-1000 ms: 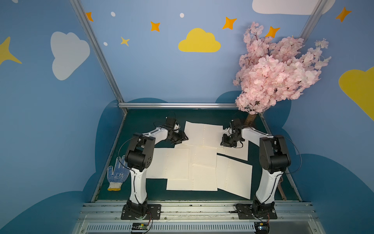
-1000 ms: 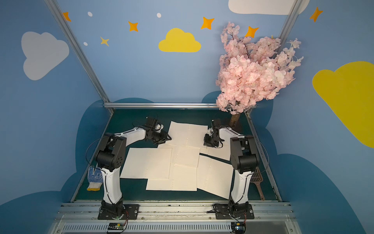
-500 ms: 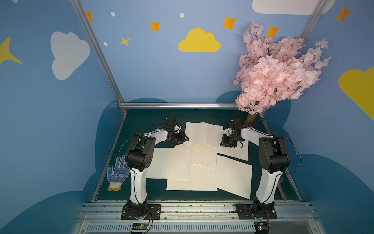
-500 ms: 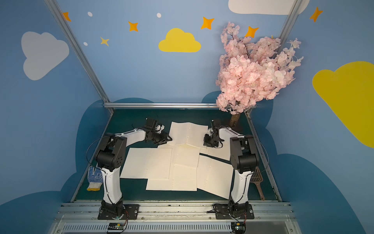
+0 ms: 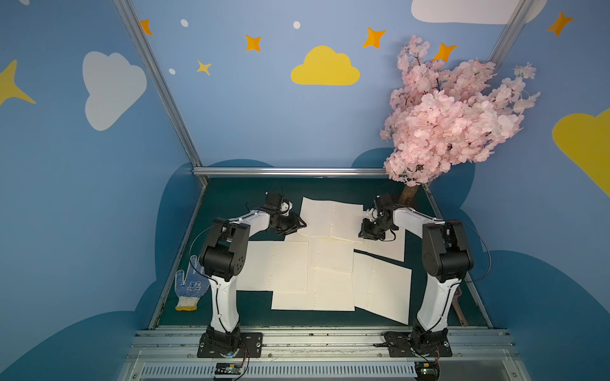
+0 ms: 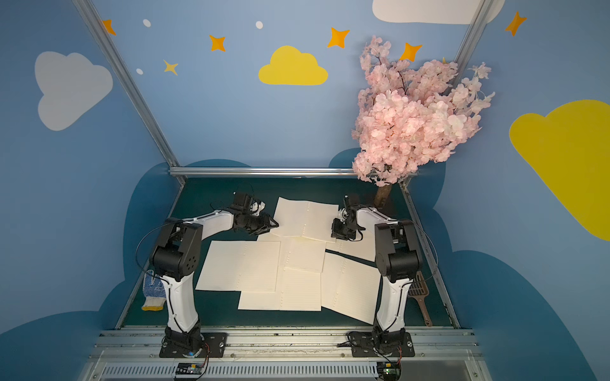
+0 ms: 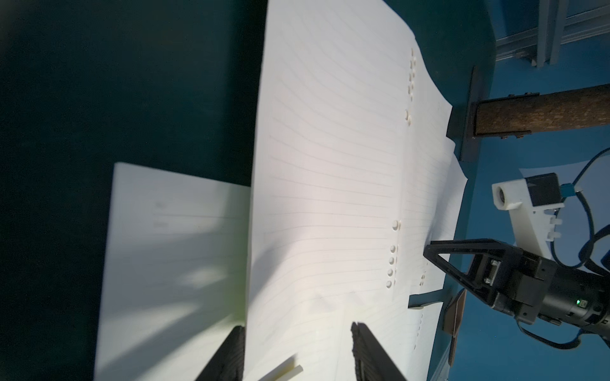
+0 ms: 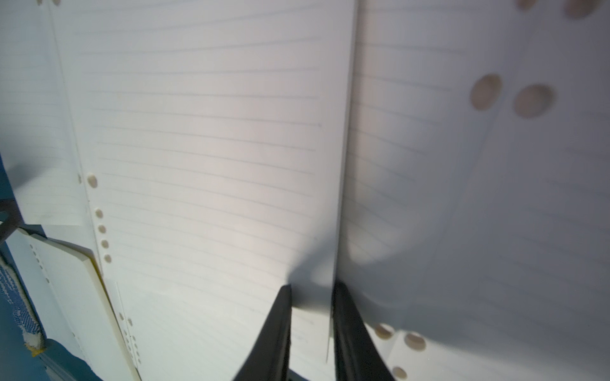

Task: Close the notebook
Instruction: Close the notebook at the center of the board.

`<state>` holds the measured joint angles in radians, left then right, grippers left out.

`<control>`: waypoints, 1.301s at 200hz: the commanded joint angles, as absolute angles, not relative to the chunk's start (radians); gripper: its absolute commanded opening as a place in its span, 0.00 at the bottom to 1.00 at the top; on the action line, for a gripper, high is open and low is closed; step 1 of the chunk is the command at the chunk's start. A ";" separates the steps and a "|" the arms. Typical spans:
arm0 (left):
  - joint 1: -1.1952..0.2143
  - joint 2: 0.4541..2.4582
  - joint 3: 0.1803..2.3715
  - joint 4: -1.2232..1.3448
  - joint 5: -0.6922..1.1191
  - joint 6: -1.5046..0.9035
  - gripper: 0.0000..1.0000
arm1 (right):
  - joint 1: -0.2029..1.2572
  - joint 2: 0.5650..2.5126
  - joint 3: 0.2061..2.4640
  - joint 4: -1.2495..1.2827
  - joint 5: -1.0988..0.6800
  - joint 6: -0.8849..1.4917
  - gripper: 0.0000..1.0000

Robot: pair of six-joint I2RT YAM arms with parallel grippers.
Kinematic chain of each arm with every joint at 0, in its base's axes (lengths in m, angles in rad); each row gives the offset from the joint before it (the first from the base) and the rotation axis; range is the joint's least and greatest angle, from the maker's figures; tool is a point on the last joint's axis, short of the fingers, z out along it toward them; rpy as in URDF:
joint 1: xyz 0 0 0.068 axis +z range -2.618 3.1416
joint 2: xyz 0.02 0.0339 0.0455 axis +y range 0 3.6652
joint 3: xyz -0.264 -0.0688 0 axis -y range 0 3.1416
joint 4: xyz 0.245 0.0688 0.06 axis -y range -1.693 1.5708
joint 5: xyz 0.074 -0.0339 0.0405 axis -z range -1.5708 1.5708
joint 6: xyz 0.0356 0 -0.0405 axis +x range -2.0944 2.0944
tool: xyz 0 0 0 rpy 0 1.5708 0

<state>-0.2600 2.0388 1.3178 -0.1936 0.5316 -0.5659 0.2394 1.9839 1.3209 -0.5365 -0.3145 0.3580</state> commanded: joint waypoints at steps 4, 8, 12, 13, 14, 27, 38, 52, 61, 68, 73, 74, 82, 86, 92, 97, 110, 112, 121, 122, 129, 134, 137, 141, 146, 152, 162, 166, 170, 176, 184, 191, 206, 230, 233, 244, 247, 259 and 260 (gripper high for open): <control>-0.264 2.010 1.307 -0.169 0.576 -0.565 0.53 | 0.254 2.003 1.333 -0.552 -0.337 0.344 0.23; -0.264 2.008 1.307 -0.169 0.576 -0.565 0.53 | 0.254 2.003 1.333 -0.551 -0.337 0.344 0.23; -0.264 2.008 1.307 -0.167 0.579 -0.565 0.53 | 0.255 2.003 1.331 -0.550 -0.337 0.344 0.23; -0.263 2.008 1.307 -0.166 0.580 -0.565 0.53 | 0.255 2.002 1.331 -0.550 -0.337 0.343 0.23; -0.263 2.008 1.307 -0.166 0.580 -0.565 0.53 | 0.255 2.002 1.331 -0.550 -0.337 0.343 0.23; -0.262 2.008 1.307 -0.163 0.587 -0.565 0.53 | 0.255 2.002 1.329 -0.549 -0.340 0.344 0.23; -0.263 2.010 1.308 -0.158 0.598 -0.567 0.52 | 0.254 2.003 1.329 -0.546 -0.342 0.345 0.23; -0.264 2.016 1.308 -0.155 0.606 -0.569 0.51 | 0.255 2.005 1.328 -0.545 -0.347 0.346 0.23; -0.264 2.015 1.308 -0.154 0.607 -0.570 0.51 | 0.256 2.005 1.329 -0.544 -0.348 0.345 0.23; -0.263 2.014 1.307 -0.155 0.606 -0.569 0.50 | 0.257 2.004 1.327 -0.543 -0.348 0.347 0.22; -0.264 2.013 1.306 -0.155 0.603 -0.568 0.50 | 0.258 2.004 1.328 -0.542 -0.348 0.347 0.22; -0.264 2.013 1.305 -0.155 0.604 -0.568 0.50 | 0.258 2.004 1.327 -0.542 -0.348 0.347 0.22; -0.264 2.010 1.304 -0.155 0.602 -0.567 0.50 | 0.256 2.003 1.327 -0.542 -0.348 0.347 0.22; -0.263 2.010 1.302 -0.156 0.599 -0.565 0.50 | 0.257 2.003 1.328 -0.543 -0.348 0.347 0.22; -0.264 2.006 1.301 -0.159 0.592 -0.565 0.51 | 0.258 2.003 1.328 -0.543 -0.348 0.347 0.22; -0.264 2.006 1.300 -0.162 0.587 -0.565 0.51 | 0.258 2.003 1.326 -0.543 -0.348 0.346 0.22; -0.263 2.007 1.302 -0.168 0.585 -0.559 0.51 | 0.258 2.003 1.326 -0.542 -0.348 0.347 0.22; -0.263 2.007 1.302 -0.169 0.585 -0.559 0.51 | 0.258 2.003 1.327 -0.541 -0.348 0.347 0.22; -0.263 2.009 1.304 -0.169 0.586 -0.558 0.51 | 0.261 2.004 1.327 -0.541 -0.349 0.348 0.22; -0.263 2.009 1.304 -0.169 0.588 -0.560 0.51 | 0.261 2.003 1.327 -0.541 -0.348 0.348 0.22; -0.263 2.011 1.304 -0.169 0.588 -0.560 0.51 | 0.261 2.003 1.326 -0.541 -0.348 0.348 0.22; -0.264 2.011 1.304 -0.167 0.586 -0.561 0.50 | 0.261 2.003 1.326 -0.541 -0.348 0.348 0.22; -0.262 2.012 1.306 -0.166 0.587 -0.561 0.50 | 0.261 2.003 1.325 -0.542 -0.348 0.348 0.22; -0.262 2.012 1.306 -0.166 0.585 -0.561 0.50 | 0.261 2.003 1.325 -0.543 -0.348 0.348 0.22; -0.262 2.012 1.308 -0.166 0.584 -0.560 0.49 | 0.262 2.003 1.325 -0.542 -0.348 0.348 0.22; -0.262 2.014 1.311 -0.166 0.582 -0.559 0.49 | 0.262 2.001 1.325 -0.543 -0.348 0.346 0.22; -0.262 2.015 1.320 -0.171 0.578 -0.556 0.48 | 0.262 2.000 1.321 -0.543 -0.346 0.344 0.22; -0.262 2.017 1.324 -0.173 0.575 -0.555 0.47 | 0.262 2.000 1.320 -0.543 -0.346 0.345 0.22; -0.262 2.018 1.329 -0.176 0.575 -0.554 0.46 | 0.262 1.999 1.319 -0.543 -0.346 0.344 0.22; -0.262 2.022 1.335 -0.179 0.573 -0.551 0.46 | 0.262 1.998 1.318 -0.542 -0.348 0.343 0.22; -0.262 2.023 1.342 -0.182 0.571 -0.551 0.45 | 0.262 1.996 1.314 -0.541 -0.348 0.344 0.22; -0.262 2.027 1.347 -0.184 0.570 -0.550 0.44 | 0.262 1.994 1.311 -0.541 -0.348 0.342 0.22; -0.262 2.034 1.358 -0.189 0.566 -0.547 0.42 | 0.263 1.991 1.308 -0.540 -0.347 0.340 0.22; -0.262 2.039 1.367 -0.190 0.554 -0.546 0.38 | 0.263 1.986 1.304 -0.540 -0.344 0.338 0.22; -0.261 2.038 1.367 -0.190 0.554 -0.546 0.37 | 0.264 1.985 1.305 -0.540 -0.344 0.338 0.22; -0.262 2.039 1.368 -0.190 0.549 -0.546 0.35 | 0.264 1.985 1.305 -0.539 -0.344 0.338 0.22; -0.264 2.039 1.368 -0.190 0.548 -0.546 0.34 | 0.263 1.984 1.304 -0.539 -0.345 0.337 0.22; -0.262 2.038 1.368 -0.190 0.542 -0.544 0.31 | 0.264 1.983 1.305 -0.540 -0.345 0.337 0.22; -0.262 2.038 1.368 -0.190 0.542 -0.544 0.31 | 0.263 1.983 1.304 -0.539 -0.345 0.337 0.22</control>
<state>-0.2607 2.0377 1.3468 -0.1761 0.5545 -0.5629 0.2573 1.9839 1.3178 -0.5354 -0.3344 0.3538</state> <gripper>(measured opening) 0.338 0.218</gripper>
